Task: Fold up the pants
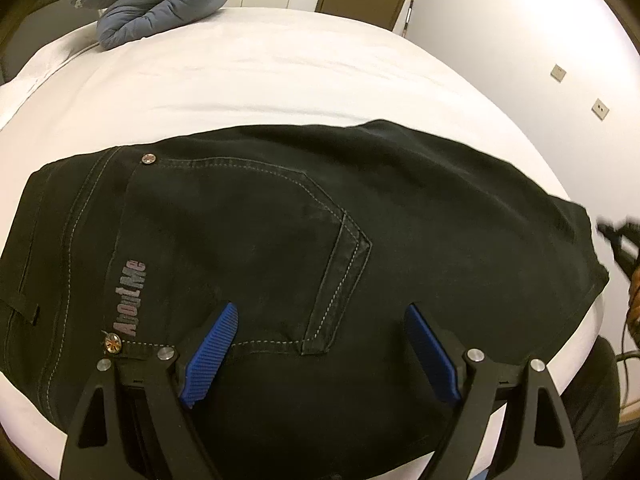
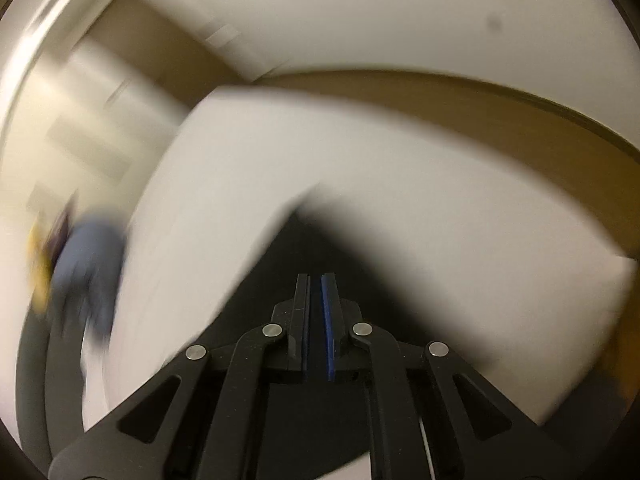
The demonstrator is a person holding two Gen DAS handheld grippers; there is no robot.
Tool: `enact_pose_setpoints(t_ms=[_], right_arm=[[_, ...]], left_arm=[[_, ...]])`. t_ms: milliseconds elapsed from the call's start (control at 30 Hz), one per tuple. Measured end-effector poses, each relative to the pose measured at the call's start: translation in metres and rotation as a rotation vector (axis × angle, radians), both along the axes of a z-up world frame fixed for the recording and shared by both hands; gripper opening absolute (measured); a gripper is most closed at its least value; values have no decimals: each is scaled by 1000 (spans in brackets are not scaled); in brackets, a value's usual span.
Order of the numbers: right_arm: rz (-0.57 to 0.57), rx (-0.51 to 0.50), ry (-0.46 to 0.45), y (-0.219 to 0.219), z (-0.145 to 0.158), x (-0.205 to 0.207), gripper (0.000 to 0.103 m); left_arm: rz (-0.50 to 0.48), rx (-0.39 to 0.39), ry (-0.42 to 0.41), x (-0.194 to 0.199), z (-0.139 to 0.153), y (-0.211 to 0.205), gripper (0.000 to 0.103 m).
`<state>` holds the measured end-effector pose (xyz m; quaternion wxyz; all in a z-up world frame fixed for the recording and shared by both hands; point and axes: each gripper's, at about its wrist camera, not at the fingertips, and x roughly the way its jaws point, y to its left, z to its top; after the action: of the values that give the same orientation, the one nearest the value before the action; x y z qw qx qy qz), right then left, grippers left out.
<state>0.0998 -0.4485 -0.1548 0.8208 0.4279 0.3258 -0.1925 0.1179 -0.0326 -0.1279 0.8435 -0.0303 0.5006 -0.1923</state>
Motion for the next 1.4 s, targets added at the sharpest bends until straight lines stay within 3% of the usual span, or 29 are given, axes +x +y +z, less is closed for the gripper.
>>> enact_pose_setpoints(t_ms=[100, 200, 233, 267, 333, 433, 533, 567, 633, 700, 733, 867, 967, 1033, 1067, 1133, 1200, 1267, 1333, 1400], right_arm=[[203, 50, -25, 49, -6, 45, 6], [278, 116, 25, 61, -33, 82, 6], [259, 124, 66, 55, -48, 90, 6], [201, 124, 110, 36, -66, 99, 0], [117, 207, 14, -4, -86, 95, 0], [-84, 138, -5, -49, -78, 65, 0], [-143, 56, 55, -49, -51, 57, 0], [-137, 9, 77, -37, -38, 54, 8], [-45, 4, 33, 2, -21, 58, 7], [156, 110, -35, 55, -20, 83, 8], [312, 153, -38, 98, -22, 106, 8], [739, 283, -60, 247, -34, 176, 7], [866, 291, 12, 322, -62, 226, 7], [864, 321, 92, 350, -92, 261, 7], [832, 263, 147, 354, -110, 285, 0], [705, 323, 104, 334, -128, 302, 0], [561, 295, 80, 286, -120, 304, 0], [462, 192, 92, 275, -104, 301, 2], [519, 217, 51, 283, -88, 290, 7], [673, 287, 3, 296, -65, 280, 7]], left_arm=[[-19, 31, 3, -2, 1, -1, 87], [-18, 32, 5, 0, -3, -1, 87], [-15, 30, 6, 1, -3, -1, 87], [-12, 28, 8, 2, -3, -2, 87], [-9, 20, 9, 4, -4, -2, 87], [-16, 19, 7, 7, -5, -3, 91], [-14, 17, 0, 7, -6, -6, 93], [-10, 14, -2, 7, -5, -6, 93], [1, 1, -5, 5, -5, -5, 93], [10, -16, -5, 4, -4, -1, 93], [11, -21, -4, 4, -4, 0, 94], [25, -47, -4, -1, -4, 7, 93], [30, -66, -4, -2, -6, 10, 93], [36, -78, 1, -3, -8, 12, 93], [39, -79, 5, -3, -8, 12, 93], [34, -80, 1, -5, -9, 12, 93], [30, -88, -5, -7, -10, 13, 93], [32, -103, -9, -8, -11, 15, 93], [37, -113, -16, -11, -11, 20, 93], [40, -116, -21, -12, -12, 20, 94]])
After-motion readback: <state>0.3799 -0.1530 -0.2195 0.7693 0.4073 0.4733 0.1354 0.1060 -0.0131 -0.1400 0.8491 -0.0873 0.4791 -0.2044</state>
